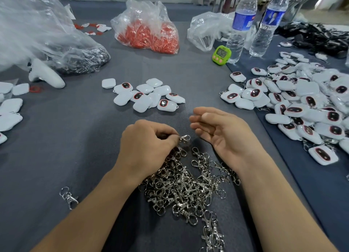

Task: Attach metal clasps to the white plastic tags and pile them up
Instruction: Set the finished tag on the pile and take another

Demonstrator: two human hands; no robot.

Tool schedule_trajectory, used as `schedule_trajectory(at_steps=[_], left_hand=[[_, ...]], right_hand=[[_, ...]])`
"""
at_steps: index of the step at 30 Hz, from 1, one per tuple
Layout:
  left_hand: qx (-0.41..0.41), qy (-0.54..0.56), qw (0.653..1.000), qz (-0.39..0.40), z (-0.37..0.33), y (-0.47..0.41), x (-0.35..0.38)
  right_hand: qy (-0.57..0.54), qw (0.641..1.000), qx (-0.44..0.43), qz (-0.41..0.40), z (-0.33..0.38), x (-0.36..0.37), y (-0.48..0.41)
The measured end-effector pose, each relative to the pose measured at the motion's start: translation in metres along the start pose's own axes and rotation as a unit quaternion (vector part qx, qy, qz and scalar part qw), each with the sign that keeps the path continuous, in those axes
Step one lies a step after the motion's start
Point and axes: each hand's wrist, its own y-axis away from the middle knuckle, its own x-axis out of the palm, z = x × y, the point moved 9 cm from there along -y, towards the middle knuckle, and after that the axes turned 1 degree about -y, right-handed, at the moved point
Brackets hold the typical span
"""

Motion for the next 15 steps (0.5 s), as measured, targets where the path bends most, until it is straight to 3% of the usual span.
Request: schedule_trajectory(at_steps=[5, 9, 12, 15], left_hand=[[-0.058, 0.081, 0.995, -0.009, 0.012, -0.002, -0.002], [-0.082, 0.095, 0.991, -0.043, 0.02, -0.004, -0.008], [-0.085, 0.114, 0.987, -0.079, 0.023, -0.004, -0.015], [-0.095, 0.104, 0.983, -0.114, 0.025, -0.004, -0.024]], right_hand=[[0.099, 0.994, -0.033, 0.018, -0.001, 0.01, 0.002], [0.189, 0.976, -0.088, -0.053, 0.002, 0.008, 0.002], [0.357, 0.908, -0.169, -0.138, 0.012, 0.007, 0.005], [0.461, 0.857, -0.199, -0.114, 0.011, 0.022, 0.001]])
